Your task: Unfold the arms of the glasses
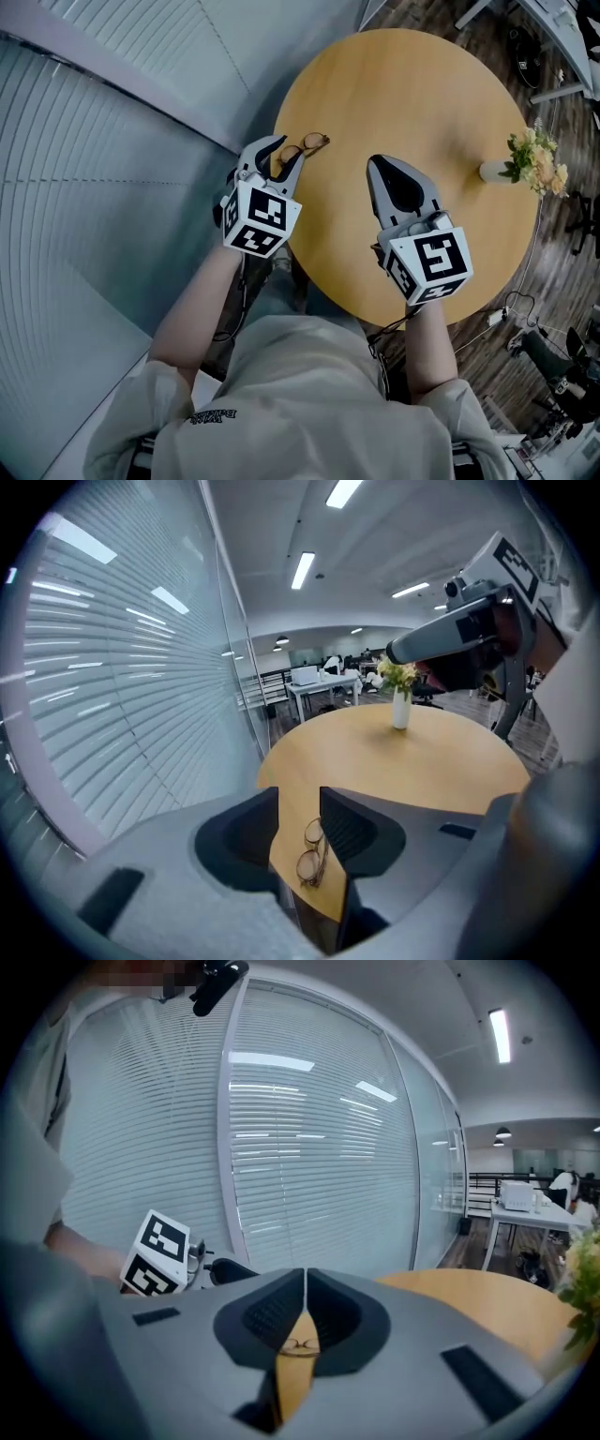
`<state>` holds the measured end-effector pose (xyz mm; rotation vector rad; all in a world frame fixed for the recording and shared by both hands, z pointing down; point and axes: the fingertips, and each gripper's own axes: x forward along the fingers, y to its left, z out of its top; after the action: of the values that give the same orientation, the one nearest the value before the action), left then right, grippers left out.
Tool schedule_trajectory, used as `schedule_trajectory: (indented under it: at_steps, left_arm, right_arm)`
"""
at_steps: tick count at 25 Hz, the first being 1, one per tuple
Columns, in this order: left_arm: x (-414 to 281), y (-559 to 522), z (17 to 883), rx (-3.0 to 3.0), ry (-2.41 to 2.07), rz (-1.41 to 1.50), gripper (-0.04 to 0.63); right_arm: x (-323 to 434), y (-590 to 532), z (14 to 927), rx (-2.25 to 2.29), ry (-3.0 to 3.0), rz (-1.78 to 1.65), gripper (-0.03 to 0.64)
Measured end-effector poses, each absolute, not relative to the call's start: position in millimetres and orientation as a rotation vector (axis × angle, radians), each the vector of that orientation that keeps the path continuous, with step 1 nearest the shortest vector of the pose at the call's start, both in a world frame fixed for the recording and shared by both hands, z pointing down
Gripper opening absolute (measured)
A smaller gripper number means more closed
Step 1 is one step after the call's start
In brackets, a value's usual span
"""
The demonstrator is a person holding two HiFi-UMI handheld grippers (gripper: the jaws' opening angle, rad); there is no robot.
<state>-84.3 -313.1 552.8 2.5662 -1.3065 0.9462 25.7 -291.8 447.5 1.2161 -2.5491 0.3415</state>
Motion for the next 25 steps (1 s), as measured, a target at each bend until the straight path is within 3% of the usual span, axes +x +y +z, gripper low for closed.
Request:
schedule_trajectory:
  at_steps: [25]
  left_arm:
    - [-70.9, -344.8, 716.9, 2.433, -1.145, 1.304, 0.126]
  right_arm:
    - [19.4, -306.5, 571.2, 1.199, -2.392, 0.534, 0.034]
